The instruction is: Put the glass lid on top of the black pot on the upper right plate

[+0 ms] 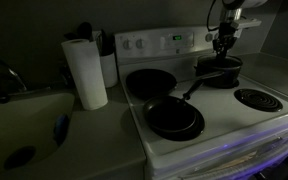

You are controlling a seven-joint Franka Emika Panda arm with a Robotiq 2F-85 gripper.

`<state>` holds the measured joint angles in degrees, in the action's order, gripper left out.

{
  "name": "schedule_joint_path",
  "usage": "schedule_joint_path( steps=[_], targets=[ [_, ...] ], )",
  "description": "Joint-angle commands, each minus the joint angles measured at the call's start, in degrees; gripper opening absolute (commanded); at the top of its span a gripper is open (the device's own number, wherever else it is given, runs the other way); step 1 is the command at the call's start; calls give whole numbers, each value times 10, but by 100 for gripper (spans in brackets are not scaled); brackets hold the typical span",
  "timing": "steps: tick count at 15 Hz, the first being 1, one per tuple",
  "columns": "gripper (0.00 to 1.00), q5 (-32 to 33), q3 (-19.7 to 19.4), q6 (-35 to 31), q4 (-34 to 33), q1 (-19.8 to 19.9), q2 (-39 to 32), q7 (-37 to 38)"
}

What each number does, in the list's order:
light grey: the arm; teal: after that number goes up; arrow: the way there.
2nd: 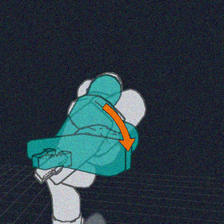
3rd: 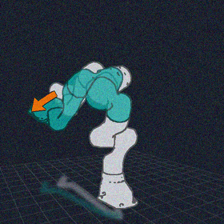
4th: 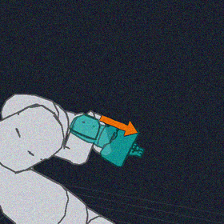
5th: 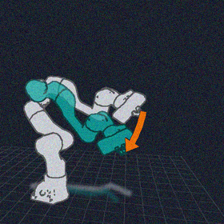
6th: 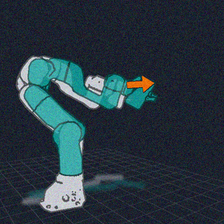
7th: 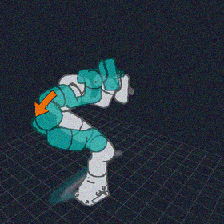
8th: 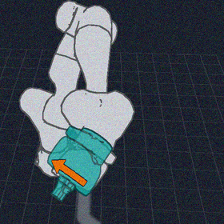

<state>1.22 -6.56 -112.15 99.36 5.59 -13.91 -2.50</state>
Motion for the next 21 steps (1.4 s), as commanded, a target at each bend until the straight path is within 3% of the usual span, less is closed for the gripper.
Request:
schedule_joint_path(
  steps=[1, 7, 8, 9, 10, 15, 21],
  targets=[
    [14, -15, 2, -18, -10, 8, -9, 18],
    [14, 18, -3, -1, -2, 1, -1, 55],
    [22, 23, -3, 2, -2, -1, 0, 61],
    [64, 30, -3, 3, -2, -4, 3, 69],
    [65, 35, -3, 6, -3, -6, 7, 75],
    [98, 64, 2, 17, -14, -13, 39, 99],
    [100, 40, 10, 82, -33, -17, 77, 121]
  ],
)
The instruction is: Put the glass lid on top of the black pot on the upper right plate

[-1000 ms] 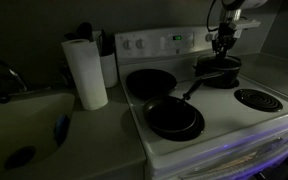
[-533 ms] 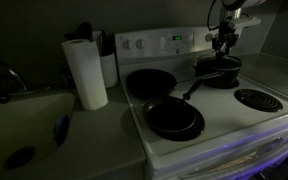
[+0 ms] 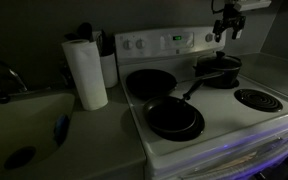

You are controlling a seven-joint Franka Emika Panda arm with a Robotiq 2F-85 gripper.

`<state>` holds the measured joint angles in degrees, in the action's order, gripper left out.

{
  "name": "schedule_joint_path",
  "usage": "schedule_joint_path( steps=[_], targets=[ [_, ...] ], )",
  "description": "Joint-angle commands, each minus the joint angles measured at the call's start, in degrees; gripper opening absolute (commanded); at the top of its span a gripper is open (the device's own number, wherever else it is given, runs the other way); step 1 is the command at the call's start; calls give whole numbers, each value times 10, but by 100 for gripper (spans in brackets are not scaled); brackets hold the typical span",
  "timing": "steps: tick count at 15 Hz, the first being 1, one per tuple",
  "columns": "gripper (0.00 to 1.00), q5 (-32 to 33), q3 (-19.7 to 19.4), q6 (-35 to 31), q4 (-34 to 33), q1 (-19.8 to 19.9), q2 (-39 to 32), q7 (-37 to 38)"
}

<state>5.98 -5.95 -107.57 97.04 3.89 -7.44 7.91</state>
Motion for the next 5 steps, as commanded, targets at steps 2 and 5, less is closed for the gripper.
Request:
schedule_joint_path(
  steps=[2, 5],
  targets=[
    [100, -5, 5, 49, -12, -2, 20, 30],
    [100, -6, 7, 58, -11, -2, 25, 46]
  ],
)
